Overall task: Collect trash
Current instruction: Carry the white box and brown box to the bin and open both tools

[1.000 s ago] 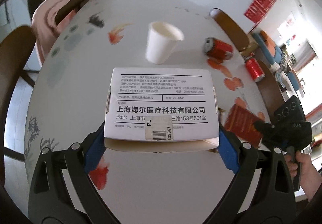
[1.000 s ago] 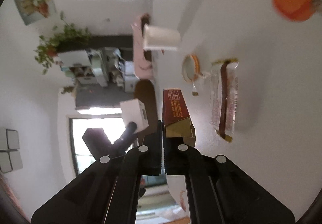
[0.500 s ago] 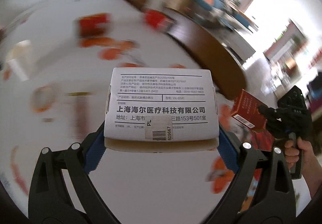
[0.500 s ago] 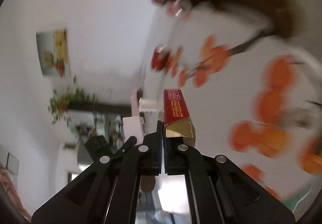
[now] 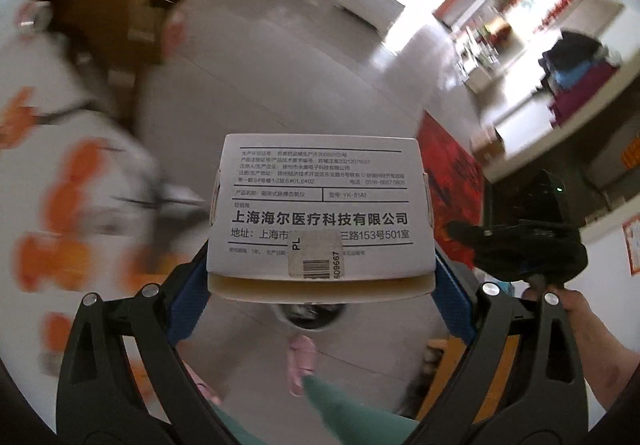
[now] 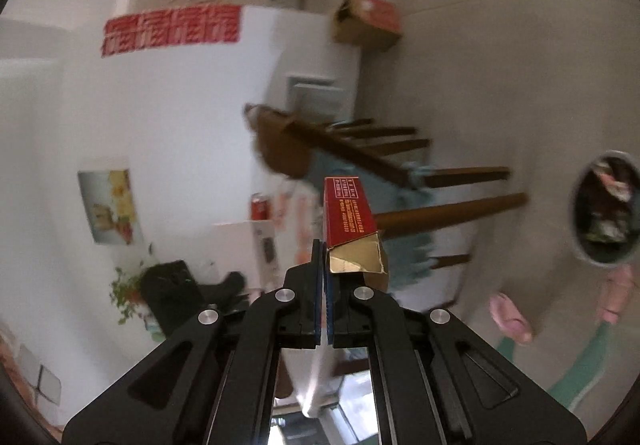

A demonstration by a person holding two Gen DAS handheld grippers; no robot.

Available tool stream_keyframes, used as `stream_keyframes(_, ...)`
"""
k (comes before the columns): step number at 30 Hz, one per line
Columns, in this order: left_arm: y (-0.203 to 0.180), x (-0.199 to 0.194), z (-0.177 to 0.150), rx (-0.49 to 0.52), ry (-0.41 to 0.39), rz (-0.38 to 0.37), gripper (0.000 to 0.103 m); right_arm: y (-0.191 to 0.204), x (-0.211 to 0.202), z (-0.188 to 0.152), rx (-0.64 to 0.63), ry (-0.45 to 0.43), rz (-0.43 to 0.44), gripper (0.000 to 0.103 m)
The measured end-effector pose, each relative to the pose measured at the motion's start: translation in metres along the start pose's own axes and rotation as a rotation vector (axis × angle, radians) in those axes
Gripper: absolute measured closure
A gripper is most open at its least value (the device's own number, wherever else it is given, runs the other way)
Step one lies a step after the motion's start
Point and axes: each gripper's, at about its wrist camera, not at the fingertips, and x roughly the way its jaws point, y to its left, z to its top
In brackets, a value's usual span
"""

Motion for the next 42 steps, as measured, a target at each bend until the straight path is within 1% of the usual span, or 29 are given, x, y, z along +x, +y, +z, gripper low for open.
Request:
stream_keyframes(3,-0.028,0.048,-0.006,0.005,0.067,-0.037,0.011,-0.055,-0.029,0.005,0.082,-0.010,-0.044,0.101)
stream_keyframes(4,-0.037,0.073,-0.013,0.004,0.109,-0.059,0.011,-0.075,-0.034,0.006,0.112,-0.014,-0.057,0.101)
stream_keyframes(5,-0.040,0.089,-0.018,0.002,0.138,-0.062,0.011,-0.090,-0.039,0.007,0.134,-0.018,-0.067,0.101)
stream_keyframes(6,-0.043,0.108,-0.026,0.003,0.174,-0.069,0.011,-0.118,-0.041,0.006,0.173,-0.020,-0.081,0.101)
stream_keyframes(7,-0.045,0.128,-0.034,0.010,0.208,-0.076,0.011,-0.135,-0.043,0.005,0.195,-0.023,-0.093,0.101)
stream_keyframes(8,-0.046,0.152,-0.044,0.021,0.245,-0.066,0.011,-0.162,-0.042,0.003,0.228,-0.028,-0.110,0.101)
stream_keyframes(9,-0.045,0.174,-0.054,0.024,0.281,-0.066,0.011,-0.179,-0.039,0.003,0.252,-0.033,-0.115,0.101)
stream_keyframes(10,-0.040,0.204,-0.067,0.030,0.331,-0.066,0.011,-0.201,-0.037,0.001,0.281,-0.039,-0.120,0.101)
stream_keyframes(13,-0.026,0.269,-0.096,0.044,0.437,-0.035,0.011,-0.270,-0.022,-0.004,0.372,-0.045,-0.146,0.101)
stream_keyframes(14,-0.017,0.298,-0.110,0.065,0.468,-0.008,0.011,-0.289,-0.014,-0.006,0.392,-0.042,-0.154,0.101)
stream_keyframes(15,-0.012,0.315,-0.118,0.084,0.487,0.003,0.011,-0.318,-0.004,-0.008,0.412,-0.031,-0.173,0.100)
stream_keyframes(17,-0.002,0.361,-0.141,0.135,0.546,0.028,0.011,-0.350,0.011,-0.009,0.436,-0.026,-0.179,0.097)
stream_keyframes(19,0.008,0.405,-0.165,0.173,0.612,0.054,0.010,-0.386,0.026,-0.012,0.475,-0.019,-0.192,0.097)
stream_keyframes(20,0.010,0.420,-0.173,0.184,0.630,0.061,0.010,-0.401,0.030,-0.014,0.500,-0.019,-0.193,0.094)
stream_keyframes(21,0.013,0.432,-0.183,0.190,0.651,0.068,0.010,-0.415,0.034,-0.017,0.525,-0.019,-0.195,0.086)
stream_keyframes(22,0.018,0.446,-0.191,0.189,0.685,0.082,0.010,-0.422,0.034,-0.019,0.536,-0.018,-0.206,0.082)
stream_keyframes(23,0.022,0.450,-0.192,0.183,0.703,0.094,0.010,-0.426,0.034,-0.020,0.540,-0.023,-0.210,0.080)
stream_keyframes(24,0.024,0.454,-0.199,0.175,0.716,0.107,0.010,-0.425,0.032,-0.021,0.538,-0.028,-0.196,0.080)
stream_keyframes(25,0.024,0.454,-0.198,0.168,0.718,0.112,0.010,-0.423,0.029,-0.021,0.536,-0.029,-0.194,0.080)
stream_keyframes(28,0.022,0.439,-0.191,0.143,0.698,0.110,0.010,-0.406,0.013,-0.020,0.516,-0.048,-0.178,0.080)
stream_keyframes(31,0.022,0.421,-0.181,0.132,0.690,0.099,0.010,-0.380,-0.007,-0.015,0.493,-0.071,-0.174,0.079)
stream_keyframes(33,0.019,0.401,-0.170,0.119,0.655,0.077,0.010,-0.362,-0.015,-0.009,0.474,-0.078,-0.169,0.079)
stream_keyframes(34,0.013,0.395,-0.166,0.113,0.638,0.065,0.007,-0.355,-0.018,-0.007,0.463,-0.081,-0.168,0.079)
stream_keyframes(36,0.010,0.387,-0.160,0.097,0.602,0.033,0.007,-0.339,-0.022,-0.002,0.439,-0.081,-0.160,0.078)
stream_keyframes(38,0.008,0.389,-0.158,0.089,0.607,0.018,0.007,-0.329,-0.024,0.001,0.420,-0.082,-0.158,0.078)
stream_keyframes(40,0.006,0.394,-0.159,0.093,0.636,0.034,0.007,-0.324,-0.026,0.002,0.417,-0.091,-0.154,0.078)
stream_keyframes(42,0.006,0.390,-0.157,0.069,0.632,0.034,0.007,-0.319,-0.028,0.002,0.423,-0.106,-0.147,0.078)
